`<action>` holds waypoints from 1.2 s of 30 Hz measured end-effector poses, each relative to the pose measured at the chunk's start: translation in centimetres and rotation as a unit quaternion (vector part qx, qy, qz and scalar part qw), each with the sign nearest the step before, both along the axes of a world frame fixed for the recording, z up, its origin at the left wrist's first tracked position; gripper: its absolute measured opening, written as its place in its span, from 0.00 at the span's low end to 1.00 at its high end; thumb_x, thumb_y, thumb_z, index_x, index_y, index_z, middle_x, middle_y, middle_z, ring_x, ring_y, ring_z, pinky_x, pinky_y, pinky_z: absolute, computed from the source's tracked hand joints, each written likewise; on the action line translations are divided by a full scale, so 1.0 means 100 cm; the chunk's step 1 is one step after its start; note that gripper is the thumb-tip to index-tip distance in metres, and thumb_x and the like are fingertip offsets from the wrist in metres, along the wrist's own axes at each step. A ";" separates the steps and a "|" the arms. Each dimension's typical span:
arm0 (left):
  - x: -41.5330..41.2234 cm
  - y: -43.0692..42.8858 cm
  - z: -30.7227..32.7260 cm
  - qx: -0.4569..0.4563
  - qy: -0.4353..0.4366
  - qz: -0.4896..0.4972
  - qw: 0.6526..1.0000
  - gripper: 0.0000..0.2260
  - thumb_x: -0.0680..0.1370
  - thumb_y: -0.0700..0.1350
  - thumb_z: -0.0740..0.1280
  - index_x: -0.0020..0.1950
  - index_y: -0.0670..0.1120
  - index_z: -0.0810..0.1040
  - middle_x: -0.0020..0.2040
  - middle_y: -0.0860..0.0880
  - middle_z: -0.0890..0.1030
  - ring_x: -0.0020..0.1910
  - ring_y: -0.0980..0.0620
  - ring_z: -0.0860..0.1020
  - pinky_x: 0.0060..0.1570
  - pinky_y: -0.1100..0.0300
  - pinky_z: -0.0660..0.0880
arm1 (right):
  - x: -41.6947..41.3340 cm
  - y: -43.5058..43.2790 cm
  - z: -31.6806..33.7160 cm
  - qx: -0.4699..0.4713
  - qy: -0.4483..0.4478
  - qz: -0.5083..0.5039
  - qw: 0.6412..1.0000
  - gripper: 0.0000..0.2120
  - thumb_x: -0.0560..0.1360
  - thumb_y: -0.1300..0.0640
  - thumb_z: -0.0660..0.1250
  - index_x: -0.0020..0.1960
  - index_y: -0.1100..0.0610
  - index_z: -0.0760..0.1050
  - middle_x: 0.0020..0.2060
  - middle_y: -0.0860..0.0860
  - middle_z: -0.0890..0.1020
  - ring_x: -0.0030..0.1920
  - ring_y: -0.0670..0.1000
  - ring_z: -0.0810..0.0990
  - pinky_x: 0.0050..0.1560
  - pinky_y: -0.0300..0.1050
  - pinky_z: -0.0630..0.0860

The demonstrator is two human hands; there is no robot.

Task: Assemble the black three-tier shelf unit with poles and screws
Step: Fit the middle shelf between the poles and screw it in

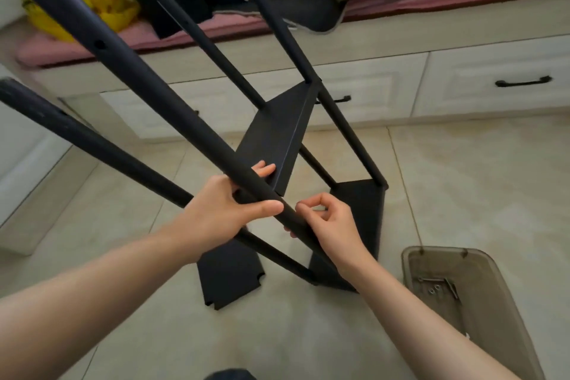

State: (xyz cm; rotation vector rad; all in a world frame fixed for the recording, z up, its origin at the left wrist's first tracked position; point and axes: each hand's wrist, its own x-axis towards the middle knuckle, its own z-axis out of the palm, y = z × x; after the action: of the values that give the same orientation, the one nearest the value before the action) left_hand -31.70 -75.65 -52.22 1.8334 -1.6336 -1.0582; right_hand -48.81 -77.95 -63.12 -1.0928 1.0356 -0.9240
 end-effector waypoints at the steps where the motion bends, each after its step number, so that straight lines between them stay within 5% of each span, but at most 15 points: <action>1: 0.009 0.001 -0.002 0.012 0.016 0.013 1.000 0.29 0.63 0.61 0.74 0.63 0.72 0.72 0.73 0.64 0.71 0.74 0.55 0.70 0.73 0.46 0.65 | 0.006 -0.001 0.000 -0.004 0.005 0.001 1.000 0.06 0.79 0.55 0.67 0.50 0.58 0.74 0.37 0.56 0.86 0.39 0.52 0.87 0.45 0.43 0.82; 8: 0.073 0.028 -0.050 0.052 0.133 0.146 0.979 0.29 0.59 0.60 0.78 0.58 0.75 0.77 0.58 0.67 0.82 0.63 0.61 0.77 0.74 0.45 0.66 | 0.051 -0.004 -0.012 -0.049 0.098 0.044 0.993 0.04 0.78 0.54 0.70 0.48 0.54 0.77 0.35 0.52 0.86 0.39 0.50 0.86 0.48 0.51 0.83; 12: 0.095 0.053 -0.095 0.041 0.197 0.192 0.961 0.32 0.58 0.60 0.78 0.61 0.74 0.77 0.60 0.64 0.83 0.62 0.61 0.80 0.70 0.47 0.72 | 0.068 -0.001 -0.031 -0.086 0.149 0.079 0.982 0.03 0.77 0.55 0.70 0.46 0.51 0.77 0.35 0.47 0.85 0.38 0.46 0.85 0.41 0.40 0.82; 21: 0.102 0.095 -0.177 0.036 0.286 0.265 0.920 0.31 0.61 0.57 0.78 0.63 0.71 0.78 0.61 0.54 0.84 0.62 0.55 0.81 0.67 0.47 0.75 | 0.087 0.004 -0.072 -0.088 0.247 0.151 0.953 0.03 0.76 0.50 0.70 0.46 0.45 0.76 0.34 0.43 0.85 0.37 0.42 0.85 0.41 0.41 0.83; 27: 0.083 0.117 -0.200 0.031 0.329 0.295 0.896 0.28 0.59 0.56 0.78 0.56 0.76 0.79 0.57 0.59 0.85 0.58 0.61 0.82 0.49 0.70 0.78 | 0.085 0.003 -0.065 0.023 0.172 0.186 0.967 0.03 0.76 0.61 0.72 0.44 0.57 0.79 0.34 0.52 0.86 0.37 0.52 0.87 0.43 0.43 0.83; 32: 0.075 0.132 -0.216 0.033 0.353 0.307 0.883 0.27 0.62 0.56 0.78 0.58 0.74 0.79 0.60 0.54 0.84 0.62 0.56 0.81 0.60 0.61 0.79 | 0.087 0.006 -0.063 0.021 0.191 0.219 0.957 0.03 0.75 0.62 0.72 0.43 0.58 0.80 0.34 0.51 0.86 0.38 0.50 0.87 0.42 0.40 0.83; 36: 0.075 0.138 -0.225 0.031 0.354 0.310 0.882 0.26 0.62 0.55 0.79 0.57 0.74 0.79 0.61 0.57 0.84 0.61 0.59 0.80 0.55 0.69 0.77 | 0.090 0.017 -0.072 0.005 0.243 0.224 0.944 0.03 0.76 0.58 0.72 0.44 0.54 0.79 0.34 0.47 0.86 0.38 0.45 0.86 0.48 0.45 0.82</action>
State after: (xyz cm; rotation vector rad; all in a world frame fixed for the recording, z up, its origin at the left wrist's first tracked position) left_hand -24.21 -61.87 -74.68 1.5468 -0.5363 -1.2551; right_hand -39.80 -76.29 -70.36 -1.5129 1.1133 -0.2826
